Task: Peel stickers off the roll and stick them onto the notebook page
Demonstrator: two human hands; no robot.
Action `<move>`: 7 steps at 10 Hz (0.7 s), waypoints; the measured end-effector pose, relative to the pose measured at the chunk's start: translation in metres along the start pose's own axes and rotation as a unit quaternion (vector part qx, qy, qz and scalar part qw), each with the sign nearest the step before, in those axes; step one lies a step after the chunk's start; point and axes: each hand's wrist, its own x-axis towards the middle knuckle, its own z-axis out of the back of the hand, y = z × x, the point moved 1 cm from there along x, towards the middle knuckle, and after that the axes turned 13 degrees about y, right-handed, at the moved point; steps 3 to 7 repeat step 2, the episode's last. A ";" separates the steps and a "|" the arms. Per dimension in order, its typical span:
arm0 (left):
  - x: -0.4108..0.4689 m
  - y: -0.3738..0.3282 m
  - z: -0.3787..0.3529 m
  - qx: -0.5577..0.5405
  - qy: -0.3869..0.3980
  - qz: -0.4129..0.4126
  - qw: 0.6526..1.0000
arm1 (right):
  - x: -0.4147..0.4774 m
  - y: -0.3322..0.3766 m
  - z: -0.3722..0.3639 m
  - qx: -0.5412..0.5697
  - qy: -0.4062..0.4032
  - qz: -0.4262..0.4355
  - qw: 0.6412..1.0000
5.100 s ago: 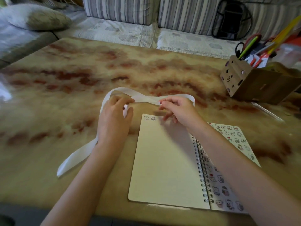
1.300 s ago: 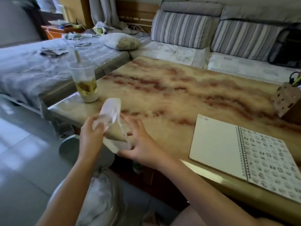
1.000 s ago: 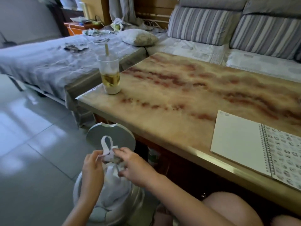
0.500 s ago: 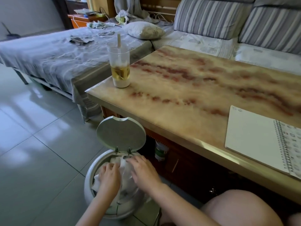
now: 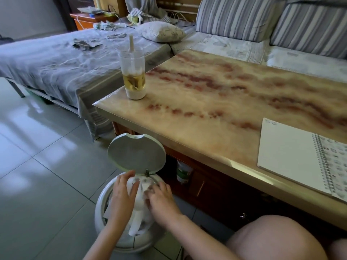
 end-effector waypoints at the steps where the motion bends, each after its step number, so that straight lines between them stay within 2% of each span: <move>1: 0.003 -0.012 0.011 -0.036 -0.004 -0.027 0.999 | -0.001 -0.001 0.018 0.019 -0.040 0.016 0.999; 2: 0.005 -0.019 0.020 -0.034 -0.011 -0.045 0.998 | -0.004 -0.006 0.028 0.061 -0.043 0.021 0.997; 7: 0.005 -0.019 0.020 -0.034 -0.011 -0.045 0.998 | -0.004 -0.006 0.028 0.061 -0.043 0.021 0.997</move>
